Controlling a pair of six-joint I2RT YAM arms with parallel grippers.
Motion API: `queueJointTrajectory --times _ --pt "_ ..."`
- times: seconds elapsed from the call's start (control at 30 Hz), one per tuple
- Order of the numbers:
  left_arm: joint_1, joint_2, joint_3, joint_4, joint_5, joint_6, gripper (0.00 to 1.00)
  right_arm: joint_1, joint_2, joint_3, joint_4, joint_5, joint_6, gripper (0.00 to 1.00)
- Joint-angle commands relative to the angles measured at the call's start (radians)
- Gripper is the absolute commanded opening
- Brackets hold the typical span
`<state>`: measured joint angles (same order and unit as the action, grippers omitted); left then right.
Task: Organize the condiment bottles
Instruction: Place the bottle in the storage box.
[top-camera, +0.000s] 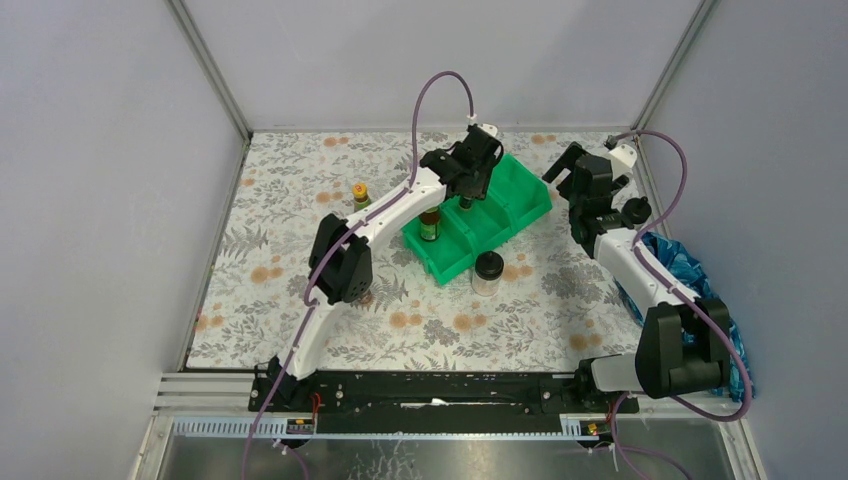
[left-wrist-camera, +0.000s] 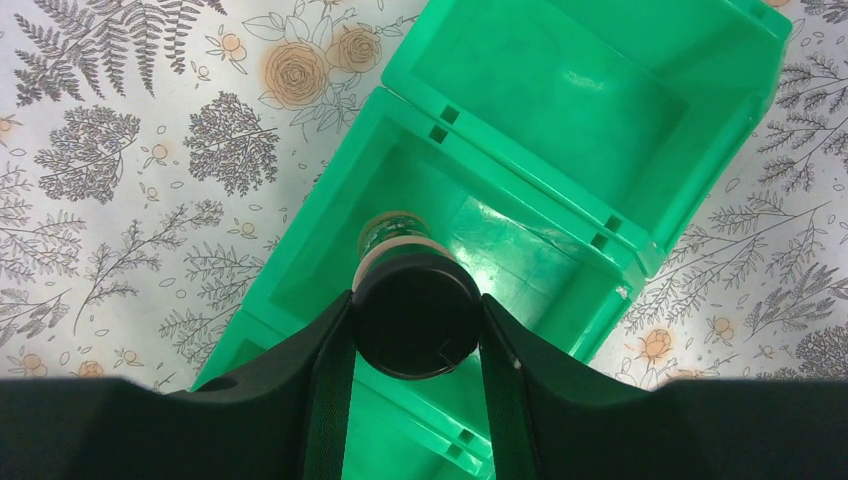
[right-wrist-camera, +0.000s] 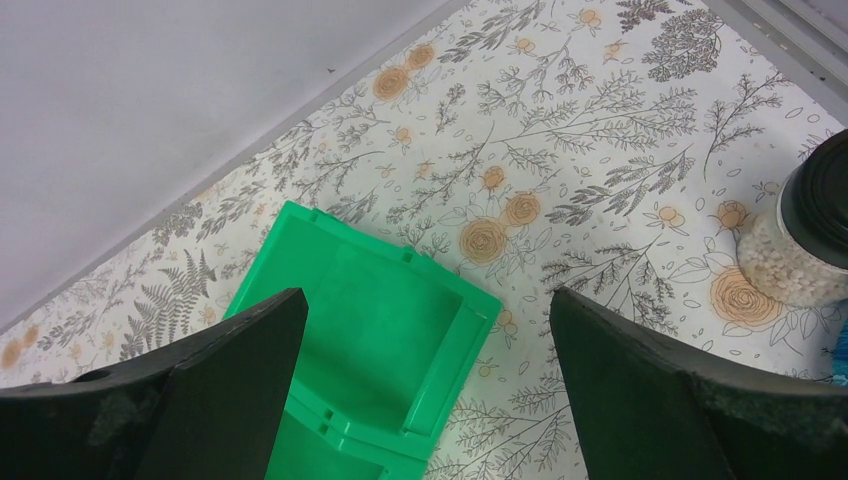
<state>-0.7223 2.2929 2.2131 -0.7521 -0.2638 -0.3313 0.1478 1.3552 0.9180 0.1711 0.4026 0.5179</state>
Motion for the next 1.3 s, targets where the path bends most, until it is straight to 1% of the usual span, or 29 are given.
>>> queueJointTrajectory --times 0.0,0.23,1.27 --pt "0.012 0.025 -0.013 0.071 0.037 -0.017 0.00 -0.006 0.011 0.021 0.045 0.026 0.005 1.00" --pt "0.029 0.041 -0.005 0.090 0.073 -0.028 0.00 -0.005 0.028 0.033 0.048 0.029 -0.001 1.00" --pt "0.045 0.069 0.003 0.104 0.088 -0.031 0.00 -0.006 0.070 0.054 0.066 0.026 -0.001 1.00"
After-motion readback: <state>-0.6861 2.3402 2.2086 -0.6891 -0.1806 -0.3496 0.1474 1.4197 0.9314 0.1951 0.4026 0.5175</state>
